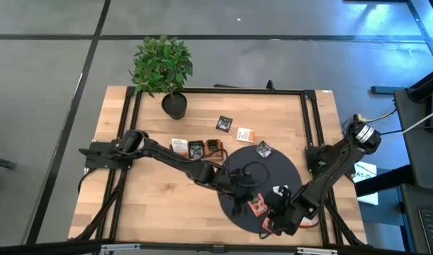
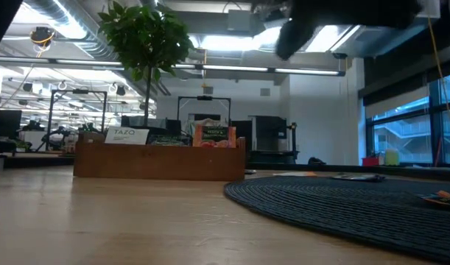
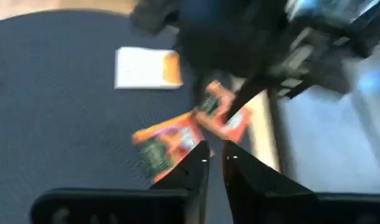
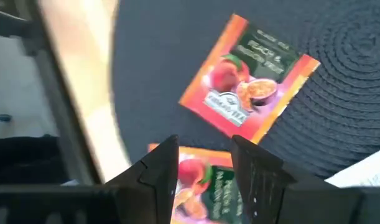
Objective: Pick & Place Tea
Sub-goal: Put the top orange tea bag into the right section of the wooden organizer
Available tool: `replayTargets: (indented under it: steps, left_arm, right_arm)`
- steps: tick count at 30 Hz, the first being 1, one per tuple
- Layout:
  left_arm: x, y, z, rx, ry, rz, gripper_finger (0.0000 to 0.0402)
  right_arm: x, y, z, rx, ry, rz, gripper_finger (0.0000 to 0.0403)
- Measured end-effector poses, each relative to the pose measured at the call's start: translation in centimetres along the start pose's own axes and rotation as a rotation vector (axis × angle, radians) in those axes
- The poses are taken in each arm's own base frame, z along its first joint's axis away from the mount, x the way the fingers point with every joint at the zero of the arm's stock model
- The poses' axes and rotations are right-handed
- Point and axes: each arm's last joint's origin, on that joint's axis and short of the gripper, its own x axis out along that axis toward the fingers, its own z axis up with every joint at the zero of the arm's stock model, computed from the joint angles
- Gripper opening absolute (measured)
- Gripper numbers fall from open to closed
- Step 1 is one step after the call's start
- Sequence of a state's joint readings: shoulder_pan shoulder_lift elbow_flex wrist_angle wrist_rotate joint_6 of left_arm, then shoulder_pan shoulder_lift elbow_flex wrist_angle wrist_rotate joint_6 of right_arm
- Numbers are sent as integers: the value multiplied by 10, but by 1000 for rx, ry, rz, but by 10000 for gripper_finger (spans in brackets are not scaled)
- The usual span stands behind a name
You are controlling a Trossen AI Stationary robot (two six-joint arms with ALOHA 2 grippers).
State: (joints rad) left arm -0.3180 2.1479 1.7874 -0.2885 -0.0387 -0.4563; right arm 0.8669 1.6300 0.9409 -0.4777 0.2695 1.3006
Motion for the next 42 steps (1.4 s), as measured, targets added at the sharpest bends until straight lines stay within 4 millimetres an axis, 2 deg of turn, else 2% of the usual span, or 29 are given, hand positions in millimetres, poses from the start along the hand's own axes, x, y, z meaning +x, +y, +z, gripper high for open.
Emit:
replayTargets:
  steps: [7,9,14,18,21,30,42]
  left_arm:
    - [19,15,-9,-151,49,3,123]
    - [26,20,-7,-195,15,-6,143]
    - [34,22,-9,-252,-14,-3,170]
    - [33,21,-8,-243,-53,47,175]
    - [33,26,-6,-313,-77,84,173]
    - [56,51,-22,-493,66,40,169]
    - [67,61,-33,-588,128,57,168]
  right_arm:
    - [24,1,-7,-11,8,-37,149]
    - [29,1,-8,-10,9,-42,149]
    - [38,0,-9,7,9,-58,149]
    - [42,1,-9,22,-13,-67,149]
    - [43,1,-9,24,-23,-65,149]
    - [44,1,-8,25,-30,-67,149]
    - [44,1,-8,41,-41,-61,149]
